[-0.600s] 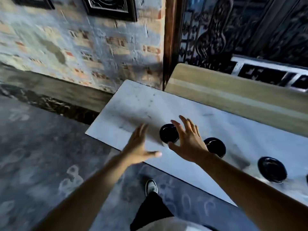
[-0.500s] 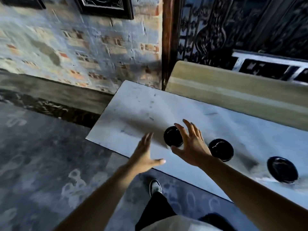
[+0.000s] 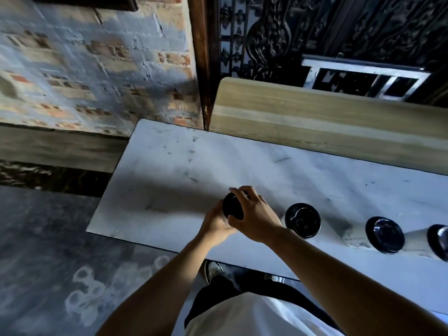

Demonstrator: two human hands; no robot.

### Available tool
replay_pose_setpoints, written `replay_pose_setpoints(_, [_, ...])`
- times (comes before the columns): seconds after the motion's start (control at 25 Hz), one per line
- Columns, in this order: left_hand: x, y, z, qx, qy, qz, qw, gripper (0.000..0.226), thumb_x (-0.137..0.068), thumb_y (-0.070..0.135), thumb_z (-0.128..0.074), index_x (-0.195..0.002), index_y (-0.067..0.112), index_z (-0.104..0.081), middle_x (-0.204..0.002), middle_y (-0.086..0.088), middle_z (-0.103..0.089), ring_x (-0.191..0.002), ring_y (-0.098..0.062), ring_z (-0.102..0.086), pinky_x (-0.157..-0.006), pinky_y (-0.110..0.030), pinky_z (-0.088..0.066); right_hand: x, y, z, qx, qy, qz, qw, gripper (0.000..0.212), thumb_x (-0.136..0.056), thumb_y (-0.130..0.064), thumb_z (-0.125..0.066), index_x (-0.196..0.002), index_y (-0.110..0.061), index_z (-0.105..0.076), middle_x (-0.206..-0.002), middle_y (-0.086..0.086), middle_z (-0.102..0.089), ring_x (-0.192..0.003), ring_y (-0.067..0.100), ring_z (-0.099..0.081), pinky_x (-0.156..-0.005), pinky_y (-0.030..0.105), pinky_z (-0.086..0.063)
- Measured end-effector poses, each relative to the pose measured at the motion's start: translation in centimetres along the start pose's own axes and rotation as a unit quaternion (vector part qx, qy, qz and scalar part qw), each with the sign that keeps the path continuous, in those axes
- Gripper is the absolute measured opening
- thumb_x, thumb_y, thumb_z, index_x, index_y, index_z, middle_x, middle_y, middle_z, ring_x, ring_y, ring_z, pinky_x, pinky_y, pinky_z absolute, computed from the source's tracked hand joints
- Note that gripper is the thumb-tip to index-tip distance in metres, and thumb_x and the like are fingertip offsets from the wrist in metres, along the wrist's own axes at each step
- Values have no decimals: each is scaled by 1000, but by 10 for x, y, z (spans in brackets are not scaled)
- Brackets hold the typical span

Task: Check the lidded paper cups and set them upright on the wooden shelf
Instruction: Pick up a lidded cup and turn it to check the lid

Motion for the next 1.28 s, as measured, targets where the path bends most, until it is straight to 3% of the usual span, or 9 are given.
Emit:
replay_pose_setpoints(0.28, [47,35,35,37,11,-2,999,57,-71,41,-86,-119,26,-60,-100,11,-74,-84,-2,-71,-63,-14,-52,-5,4,39,-184,-39,-26,982,51,-92,-47,-47,-143,-47,-53,-135,-1,-54,-121,22,-56,-93,32,-48])
replay_pose_setpoints(0.44, [68,73,49,26,20,-2,999,45,-77,40,-81,-114,27,-59,-93,10,-72,-77,-4,-71,-57,-18,-53,0,2,52,-315,-15,-37,948,45,-85,-43,-39,-114,-38,-73,-116,-4,-73,-109,21,-66,-89,33,-50])
replay_pose_setpoints(0.6, [86,91,43,36,26,16,999,36,-79,46,-77,-102,25,-59,-85,11,-70,-68,5,-65,-51,-9,-43,6,1,58,-456,-12,-54,888,44,-95,-34,-39,-104,-25,-81,-115,-2,-79,-112,18,-72,-104,36,-51])
replay_pose_setpoints(0.72, [93,95,44,76,23,40,996,40,-74,53,-79,-98,25,-62,-86,10,-72,-70,4,-67,-58,-17,-52,16,-2,63,-460,-40,-48,886,46,-107,-21,-32,-124,-14,-75,-122,1,-76,-108,16,-72,-93,22,-55])
replay_pose_setpoints(0.8, [95,95,44,131,14,69,989,46,-68,55,-80,-100,24,-66,-90,3,-77,-80,-15,-76,-72,-40,-65,21,-3,64,-483,-56,-39,873,45,-108,-21,-33,-127,-14,-74,-124,3,-76,-110,19,-72,-94,24,-55])
replay_pose_setpoints(0.88, [98,97,45,213,-18,89,973,46,-69,48,-79,-103,17,-69,-90,-11,-79,-77,-32,-78,-70,-54,-65,22,-1,62,-511,-68,-34,856,46,-109,-26,-34,-120,-19,-78,-124,2,-78,-119,22,-69,-106,36,-50])
replay_pose_setpoints(1.0, [104,103,47,358,-112,128,918,53,-80,44,-70,-113,2,-68,-85,-20,-73,-64,-36,-70,-53,-37,-57,24,-3,64,-606,-83,-36,790,53,-108,-26,-31,-106,-17,-84,-125,4,-77,-120,22,-68,-111,37,-45])
replay_pose_setpoints(1.16, [115,114,49,508,-201,165,821,54,-84,49,-57,-106,3,-76,-87,-20,-70,-61,-31,-65,-50,-30,-52,21,-4,65,-668,-93,17,738,58,-102,-26,-24,-128,1,-69,-139,22,-66,-137,39,-54,-122,49,-32])
replay_pose_setpoints(1.28, [115,117,49,558,-212,148,788,56,-84,52,-54,-99,4,-79,-86,-19,-69,-60,-30,-63,-50,-28,-52,17,-6,65,-680,-85,45,727,59,-101,-26,-26,-136,5,-60,-142,24,-63,-140,40,-52,-126,50,-28])
Point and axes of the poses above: each hand's wrist, its own x-axis away from the middle knuckle, its own z-axis out of the back of the hand, y = z × x, the point moved 3 cm from there along -x, towards the middle knuckle
